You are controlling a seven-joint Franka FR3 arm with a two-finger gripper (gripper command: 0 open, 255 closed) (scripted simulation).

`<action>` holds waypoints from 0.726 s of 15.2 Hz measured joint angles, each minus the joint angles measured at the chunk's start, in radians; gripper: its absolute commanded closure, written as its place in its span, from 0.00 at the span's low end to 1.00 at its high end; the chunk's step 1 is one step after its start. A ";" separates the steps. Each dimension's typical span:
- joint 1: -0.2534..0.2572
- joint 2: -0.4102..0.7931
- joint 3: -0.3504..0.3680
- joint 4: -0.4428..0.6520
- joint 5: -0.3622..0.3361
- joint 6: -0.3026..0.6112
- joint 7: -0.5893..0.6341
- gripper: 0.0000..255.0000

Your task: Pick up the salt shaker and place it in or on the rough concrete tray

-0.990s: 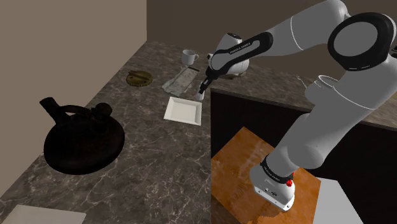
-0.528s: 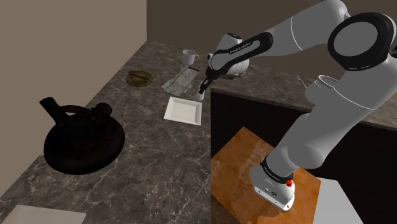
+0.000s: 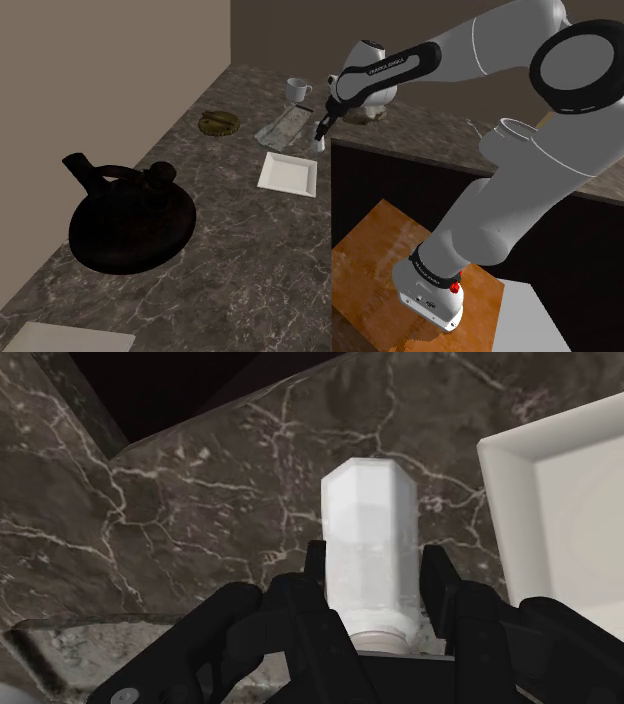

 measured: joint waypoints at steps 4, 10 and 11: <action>-0.003 -0.037 0.002 0.021 -0.022 -0.056 0.018 1.00; -0.005 -0.079 0.008 0.063 -0.045 -0.138 0.041 1.00; -0.006 -0.088 0.009 0.070 -0.049 -0.154 0.045 1.00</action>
